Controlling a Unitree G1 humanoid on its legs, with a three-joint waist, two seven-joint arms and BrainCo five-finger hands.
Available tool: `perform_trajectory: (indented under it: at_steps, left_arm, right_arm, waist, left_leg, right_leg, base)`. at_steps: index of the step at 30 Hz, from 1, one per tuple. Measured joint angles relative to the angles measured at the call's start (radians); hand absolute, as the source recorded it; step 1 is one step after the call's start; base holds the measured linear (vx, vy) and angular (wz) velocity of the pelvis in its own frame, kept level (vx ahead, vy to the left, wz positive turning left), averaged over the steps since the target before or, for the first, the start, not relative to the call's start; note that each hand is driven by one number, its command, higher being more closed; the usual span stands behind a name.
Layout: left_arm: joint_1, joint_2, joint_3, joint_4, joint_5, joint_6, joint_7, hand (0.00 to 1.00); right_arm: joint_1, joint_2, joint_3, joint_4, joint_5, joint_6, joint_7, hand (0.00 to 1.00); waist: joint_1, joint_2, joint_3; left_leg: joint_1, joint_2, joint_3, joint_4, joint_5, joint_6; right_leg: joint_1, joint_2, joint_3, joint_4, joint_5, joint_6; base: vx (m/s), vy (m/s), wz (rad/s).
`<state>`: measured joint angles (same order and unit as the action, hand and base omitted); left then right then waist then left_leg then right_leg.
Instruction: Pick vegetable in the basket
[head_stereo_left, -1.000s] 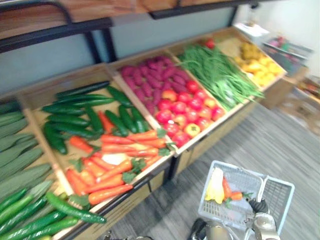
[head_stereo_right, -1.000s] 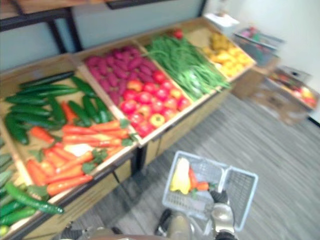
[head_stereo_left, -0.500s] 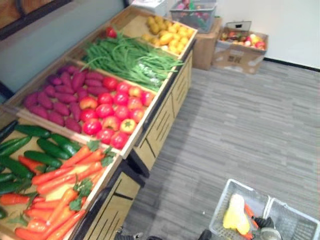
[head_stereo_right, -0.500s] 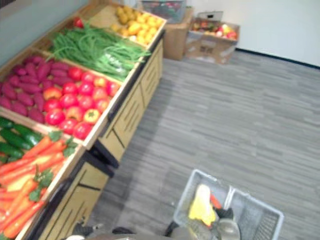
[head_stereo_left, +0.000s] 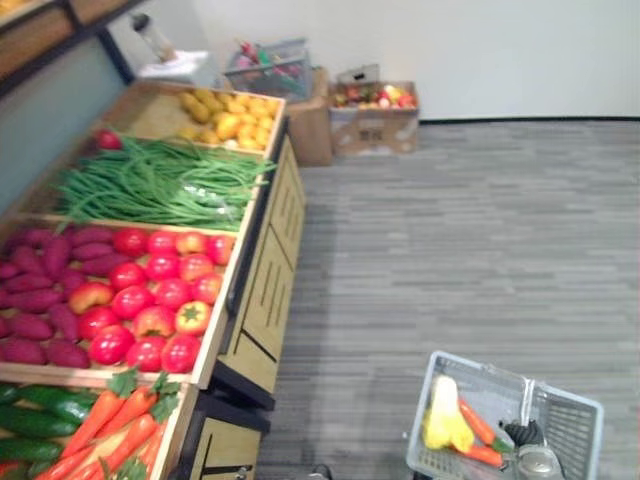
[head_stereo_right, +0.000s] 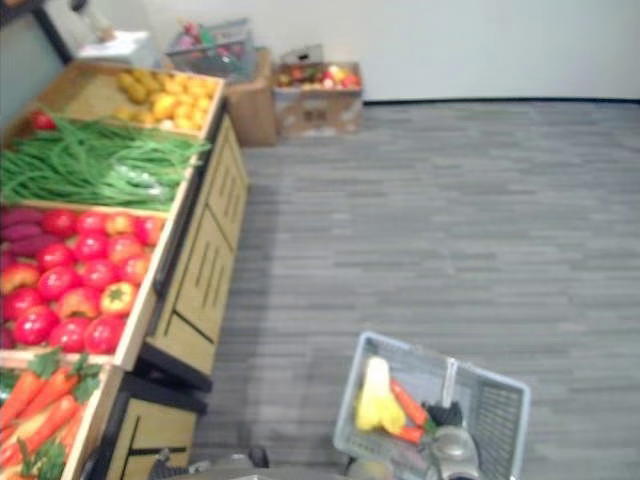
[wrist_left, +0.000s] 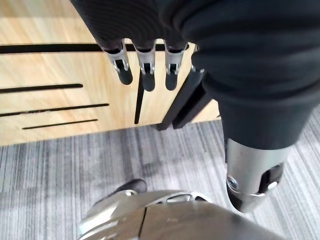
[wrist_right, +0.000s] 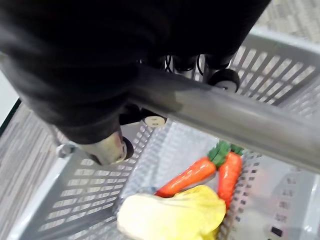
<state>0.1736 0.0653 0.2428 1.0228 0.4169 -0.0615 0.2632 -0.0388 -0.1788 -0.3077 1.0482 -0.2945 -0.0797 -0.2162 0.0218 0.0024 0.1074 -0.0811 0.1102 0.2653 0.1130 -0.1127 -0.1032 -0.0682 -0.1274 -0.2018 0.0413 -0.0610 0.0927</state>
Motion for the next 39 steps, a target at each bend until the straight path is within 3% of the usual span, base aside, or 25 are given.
perform_trajectory:
  at_steps: [3, 4, 7, 10, 12, 13, 14, 17, 20, 23, 24, 25, 26, 27, 29, 30, 33, 37, 39]
  left_arm:
    - [-0.021, 0.003, 0.013, -0.001, 0.000, 0.000, 0.004, 0.00]
    - [-0.019, -0.002, 0.020, -0.003, 0.001, 0.000, 0.005, 0.00]
    - [-0.019, -0.013, 0.024, -0.008, 0.001, 0.000, 0.007, 0.00]
    - [-0.021, -0.015, 0.026, -0.008, 0.000, 0.000, 0.008, 0.00]
    - [-0.025, -0.013, 0.014, -0.009, 0.001, 0.001, 0.007, 0.00]
    - [-0.023, -0.004, -0.010, -0.008, 0.008, 0.002, 0.008, 0.00]
    - [-0.021, 0.011, -0.033, -0.007, 0.026, 0.001, 0.008, 0.00]
    - [-0.017, 0.036, -0.049, -0.007, 0.036, 0.001, 0.006, 0.00]
    - [-0.018, 0.038, -0.049, -0.007, 0.035, 0.001, 0.005, 0.00]
    - [-0.019, 0.034, -0.051, -0.007, 0.035, 0.001, 0.004, 0.00]
    - [-0.018, 0.037, -0.051, -0.008, 0.035, 0.000, 0.002, 0.00]
    - [-0.013, 0.044, -0.048, -0.008, 0.035, -0.002, 0.003, 0.00]
    - [-0.010, 0.049, -0.046, -0.006, 0.035, -0.002, 0.003, 0.00]
    - [-0.002, 0.013, -0.036, 0.001, 0.035, -0.001, 0.002, 0.00]
    - [0.008, -0.013, -0.034, 0.001, 0.035, -0.002, 0.003, 0.00]
    - [0.009, -0.022, -0.035, 0.003, 0.035, -0.001, 0.002, 0.00]
    - [0.009, -0.022, -0.057, -0.006, 0.037, -0.003, -0.006, 0.00]
    - [0.001, -0.008, -0.085, -0.009, 0.037, -0.003, -0.007, 0.00]
    - [0.000, -0.005, -0.086, -0.009, 0.037, -0.003, -0.006, 0.00]
  right_arm:
    - [0.002, 0.008, 0.006, -0.061, -0.001, -0.002, 0.001, 1.00]
    - [0.004, 0.015, 0.009, -0.073, -0.001, -0.004, 0.000, 1.00]
    - [0.000, 0.051, 0.016, -0.122, -0.002, -0.012, 0.001, 1.00]
    - [0.004, 0.076, 0.023, -0.138, -0.003, -0.014, 0.000, 1.00]
    - [0.005, 0.079, 0.022, -0.158, -0.003, -0.015, -0.008, 1.00]
    - [0.008, 0.078, 0.022, -0.177, -0.004, -0.016, -0.016, 1.00]
    - [0.014, 0.079, 0.022, -0.182, -0.004, -0.019, -0.020, 1.00]
    - [0.048, 0.084, 0.021, -0.176, -0.010, -0.023, -0.024, 1.00]
    - [0.035, 0.083, 0.000, -0.170, -0.008, -0.018, -0.024, 1.00]
    - [0.018, 0.085, -0.006, -0.167, -0.008, -0.016, -0.024, 1.00]
    - [0.020, 0.088, -0.012, -0.161, -0.008, -0.014, -0.024, 1.00]
    - [0.022, 0.091, -0.027, -0.140, -0.008, -0.014, -0.023, 1.00]
    - [0.023, 0.093, -0.036, -0.126, -0.008, -0.013, -0.023, 1.00]
    - [0.005, 0.071, -0.052, -0.092, -0.008, -0.006, -0.025, 1.00]
    - [-0.005, 0.052, -0.053, -0.089, -0.008, -0.005, -0.023, 1.00]
    - [-0.008, 0.043, -0.053, -0.088, -0.008, -0.003, -0.022, 1.00]
    - [-0.001, 0.021, -0.053, -0.054, -0.006, 0.004, -0.022, 1.00]
    - [0.014, 0.002, -0.060, -0.017, 0.000, 0.005, -0.021, 1.00]
    - [0.017, -0.005, -0.073, -0.016, 0.001, 0.005, -0.021, 1.00]
  waist:
    - [0.008, -0.024, 0.030]
    - [0.010, -0.023, 0.031]
    - [0.024, -0.020, 0.031]
    - [0.036, -0.022, 0.031]
    - [0.047, -0.023, 0.031]
    - [0.046, -0.024, 0.032]
    - [0.042, -0.033, 0.034]
    - [0.024, -0.057, 0.028]
    - [0.017, -0.051, 0.019]
    - [0.019, -0.043, 0.019]
    - [0.017, -0.048, 0.016]
    - [0.015, -0.071, 0.000]
    - [0.014, -0.081, -0.008]
    - [0.020, -0.020, -0.028]
    - [0.022, 0.026, -0.032]
    - [0.022, 0.036, -0.027]
    - [0.011, 0.040, -0.029]
    - [0.009, 0.041, -0.030]
    - [0.009, 0.039, -0.029]
  left_leg:
    - [-0.019, -0.055, 0.000, 0.005, 0.006, 0.010]
    - [-0.021, -0.067, -0.004, 0.017, 0.001, 0.028]
    - [-0.017, -0.068, 0.010, 0.031, -0.026, 0.066]
    - [0.006, -0.062, 0.028, 0.034, -0.066, 0.073]
    - [0.026, -0.044, 0.057, 0.040, -0.094, 0.074]
    - [0.047, -0.039, 0.077, 0.047, -0.105, 0.079]
    - [0.074, -0.042, 0.081, 0.053, -0.116, 0.082]
    - [0.140, -0.053, 0.061, 0.048, -0.128, 0.099]
    - [0.135, -0.018, 0.033, 0.046, -0.123, 0.090]
    - [0.132, 0.011, 0.017, 0.046, -0.111, 0.066]
    - [0.134, 0.016, -0.006, 0.045, -0.109, 0.042]
    - [0.138, 0.016, -0.029, 0.044, -0.117, 0.010]
    - [0.138, 0.014, -0.038, 0.043, -0.123, -0.007]
    - [0.136, 0.072, -0.046, 0.032, -0.114, -0.050]
    - [0.135, 0.118, -0.060, 0.036, -0.098, -0.070]
    - [0.130, 0.138, -0.070, 0.055, -0.085, -0.077]
    - [0.066, 0.158, -0.139, 0.207, -0.002, -0.072]
    - [0.010, 0.178, -0.143, 0.347, 0.134, -0.067]
    - [-0.004, 0.168, -0.150, 0.328, 0.074, -0.076]
  right_leg:
    - [0.001, -0.040, 0.020, -0.060, 0.056, 0.036]
    - [0.003, -0.052, 0.026, -0.062, 0.065, 0.043]
    - [0.003, -0.054, 0.047, -0.057, 0.067, 0.047]
    - [-0.013, -0.046, 0.055, -0.012, 0.057, 0.042]
    - [-0.089, -0.045, 0.070, 0.155, 0.019, 0.026]
    - [-0.159, -0.053, 0.071, 0.316, 0.000, 0.012]
    - [-0.204, -0.071, 0.070, 0.454, -0.001, 0.011]
    - [-0.242, -0.132, 0.053, 0.642, -0.017, 0.003]
    - [-0.240, -0.151, -0.056, 0.504, -0.033, -0.022]
    - [-0.232, -0.155, -0.066, 0.318, -0.005, 0.008]
    - [-0.217, -0.158, -0.061, 0.241, 0.022, 0.025]
    - [-0.203, -0.167, -0.059, 0.201, 0.098, 0.020]
    - [-0.202, -0.170, -0.064, 0.196, 0.092, 0.043]
    - [-0.203, -0.115, -0.079, 0.200, 0.072, 0.028]
    - [-0.195, -0.064, -0.094, 0.183, 0.056, 0.003]
    - [-0.186, -0.042, -0.099, 0.175, 0.047, -0.010]
    - [-0.119, -0.023, -0.126, 0.139, 0.026, -0.034]
    - [-0.020, -0.007, -0.149, 0.050, 0.026, -0.044]
    - [-0.006, -0.012, -0.149, 0.022, 0.030, -0.050]
  base:
    - [0.05, 0.193, -0.11]
    - [0.05, 0.157, -0.13]
    - [0.06, 0.088, -0.21]
    - [0.04, 0.031, -0.32]
    - [0.02, 0.038, -0.59]
    - [0.03, 0.064, -0.42]
    - [0.02, 0.065, -0.23]
    - [0.13, 0.029, 0.26]
    - [0.15, -0.073, 0.31]
    - [0.16, -0.201, 0.21]
    - [0.19, -0.310, 0.48]
    - [0.19, -0.338, 0.54]
    - [0.24, -0.408, 0.26]
    - [0.21, -0.342, -0.03]
    - [0.19, -0.321, -0.23]
    - [0.16, -0.290, -0.13]
    - [0.14, -0.247, 0.17]
    - [0.14, -0.175, 0.15]
    - [0.10, -0.060, 0.10]
